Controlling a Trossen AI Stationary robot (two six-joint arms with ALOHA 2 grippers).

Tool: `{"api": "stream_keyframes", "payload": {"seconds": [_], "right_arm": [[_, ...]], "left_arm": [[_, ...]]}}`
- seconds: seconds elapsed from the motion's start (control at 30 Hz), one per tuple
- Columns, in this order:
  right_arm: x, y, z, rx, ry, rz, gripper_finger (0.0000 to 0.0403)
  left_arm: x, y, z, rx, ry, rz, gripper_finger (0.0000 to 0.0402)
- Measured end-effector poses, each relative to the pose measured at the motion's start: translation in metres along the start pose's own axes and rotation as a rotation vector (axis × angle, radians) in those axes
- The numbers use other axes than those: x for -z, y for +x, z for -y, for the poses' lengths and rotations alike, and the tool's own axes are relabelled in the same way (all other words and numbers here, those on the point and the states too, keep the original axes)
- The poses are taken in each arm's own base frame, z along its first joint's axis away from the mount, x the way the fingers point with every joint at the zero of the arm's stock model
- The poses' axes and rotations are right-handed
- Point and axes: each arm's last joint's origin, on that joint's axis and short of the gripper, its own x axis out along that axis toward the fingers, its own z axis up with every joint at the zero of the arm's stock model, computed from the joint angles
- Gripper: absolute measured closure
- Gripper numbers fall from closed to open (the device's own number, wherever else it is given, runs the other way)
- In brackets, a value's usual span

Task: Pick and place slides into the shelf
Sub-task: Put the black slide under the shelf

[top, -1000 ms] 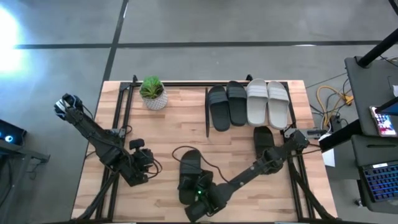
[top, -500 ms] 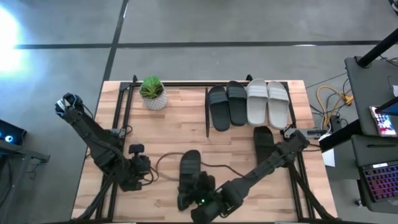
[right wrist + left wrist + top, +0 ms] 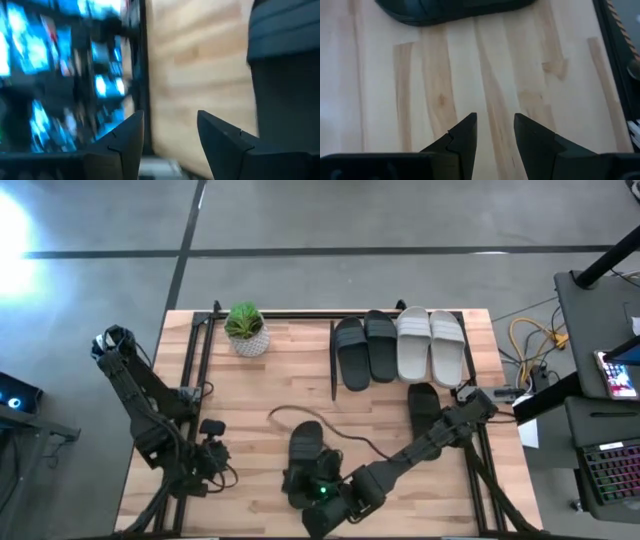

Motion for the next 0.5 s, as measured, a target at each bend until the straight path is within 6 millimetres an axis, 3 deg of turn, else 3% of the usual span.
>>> {"api": "stream_keyframes", "payload": {"seconds": [0.13,0.5], "right_arm": [[0.005,0.010,0.019,-0.046,0.173,0.182,0.0233],[0.022,0.067,0.060,0.075,0.184,0.147,0.0265]], "left_arm": [[0.002,0.003,-0.002,-0.044,-0.045,0.028,0.0286],[0.001,0.002,-0.004,-0.071,-0.073,0.063,0.0286]]}}
